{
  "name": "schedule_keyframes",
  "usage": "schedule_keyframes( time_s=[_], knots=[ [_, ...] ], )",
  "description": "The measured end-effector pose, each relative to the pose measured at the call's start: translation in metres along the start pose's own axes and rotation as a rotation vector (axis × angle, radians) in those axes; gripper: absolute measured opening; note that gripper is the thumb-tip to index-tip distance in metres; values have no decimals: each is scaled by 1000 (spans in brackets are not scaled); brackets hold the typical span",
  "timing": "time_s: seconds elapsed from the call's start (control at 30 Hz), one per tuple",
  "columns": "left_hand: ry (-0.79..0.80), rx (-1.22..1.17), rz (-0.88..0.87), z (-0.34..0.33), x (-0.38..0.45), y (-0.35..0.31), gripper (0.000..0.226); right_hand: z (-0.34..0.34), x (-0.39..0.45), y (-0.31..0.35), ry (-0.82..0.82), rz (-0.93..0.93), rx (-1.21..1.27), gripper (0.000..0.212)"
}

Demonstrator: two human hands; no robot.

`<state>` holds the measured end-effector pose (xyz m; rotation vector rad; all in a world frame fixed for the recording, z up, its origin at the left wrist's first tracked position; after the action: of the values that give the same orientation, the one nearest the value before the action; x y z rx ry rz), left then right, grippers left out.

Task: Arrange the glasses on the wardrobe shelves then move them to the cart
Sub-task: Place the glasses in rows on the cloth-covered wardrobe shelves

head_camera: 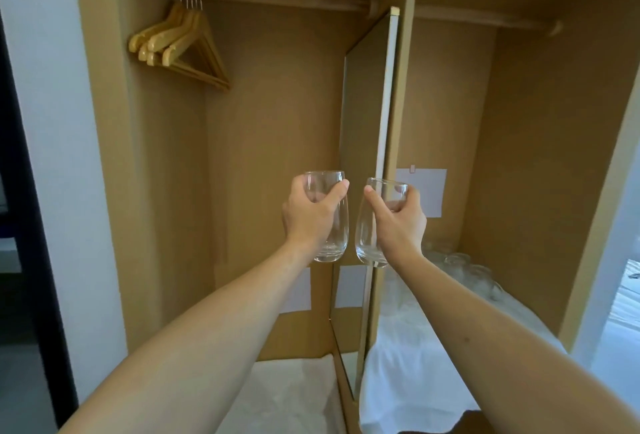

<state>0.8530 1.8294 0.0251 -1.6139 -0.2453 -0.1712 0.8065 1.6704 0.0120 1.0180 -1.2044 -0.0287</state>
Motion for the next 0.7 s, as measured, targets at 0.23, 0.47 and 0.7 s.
schedule_keyframes(
  time_s=[0.23, 0.47, 0.7],
  knots=[
    [31, 23, 16, -78, -42, -7, 68, 87, 23, -27, 3, -23, 18, 86],
    [33, 29, 13, -148, -77, 2, 66, 161, 40, -67, 19, -58, -4, 79],
    [39, 37, 49, -195, -101, 16, 80, 213, 44, -94, 34, -82, -24, 52]
  ],
)
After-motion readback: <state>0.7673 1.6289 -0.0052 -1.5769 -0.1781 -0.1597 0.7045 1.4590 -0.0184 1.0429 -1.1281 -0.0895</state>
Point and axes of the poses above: each hand's wrist, its own x-axis towards the middle knuckle, its own z-axis out of the back of the hand, y = z × x, the point moved 2 cm from there along x, towards the middle knuckle, and after that the axes turned 15 degrees about z, right-handed, at the moved point
